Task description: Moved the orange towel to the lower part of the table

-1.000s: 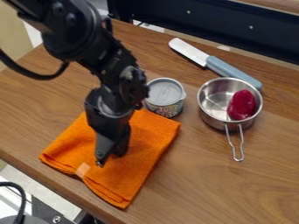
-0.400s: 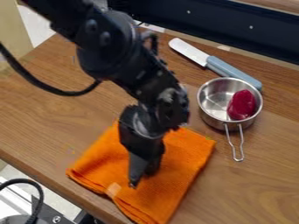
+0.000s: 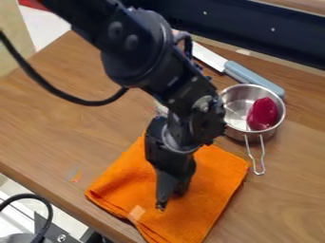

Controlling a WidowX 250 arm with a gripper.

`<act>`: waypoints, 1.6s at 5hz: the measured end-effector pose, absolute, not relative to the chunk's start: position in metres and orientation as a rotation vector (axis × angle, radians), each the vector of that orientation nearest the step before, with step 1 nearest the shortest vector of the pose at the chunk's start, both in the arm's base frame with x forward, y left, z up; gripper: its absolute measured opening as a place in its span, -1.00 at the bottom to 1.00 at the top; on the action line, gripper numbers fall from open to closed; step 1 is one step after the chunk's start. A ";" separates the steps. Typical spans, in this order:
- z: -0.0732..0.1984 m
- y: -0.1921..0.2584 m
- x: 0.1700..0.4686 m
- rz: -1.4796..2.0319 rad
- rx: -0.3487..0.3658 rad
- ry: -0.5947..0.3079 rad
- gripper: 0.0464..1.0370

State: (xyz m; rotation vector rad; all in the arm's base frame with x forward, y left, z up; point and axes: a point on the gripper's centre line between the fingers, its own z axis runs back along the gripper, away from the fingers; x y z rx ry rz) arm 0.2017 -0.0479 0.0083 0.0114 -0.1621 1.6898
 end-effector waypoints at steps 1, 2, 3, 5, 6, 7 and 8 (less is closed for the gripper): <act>0.013 -0.040 0.205 1.700 0.014 -0.159 -0.99; 0.024 -0.037 0.211 1.711 -0.011 -0.150 -0.99; 0.043 -0.035 0.213 1.712 -0.043 -0.127 -0.99; 0.074 -0.027 0.217 1.696 -0.038 -0.081 -0.70; 0.079 -0.022 0.217 1.668 -0.053 -0.075 -0.25; 0.084 -0.018 0.216 1.630 -0.055 -0.041 0.33; 0.092 -0.014 0.210 1.565 -0.058 0.068 0.84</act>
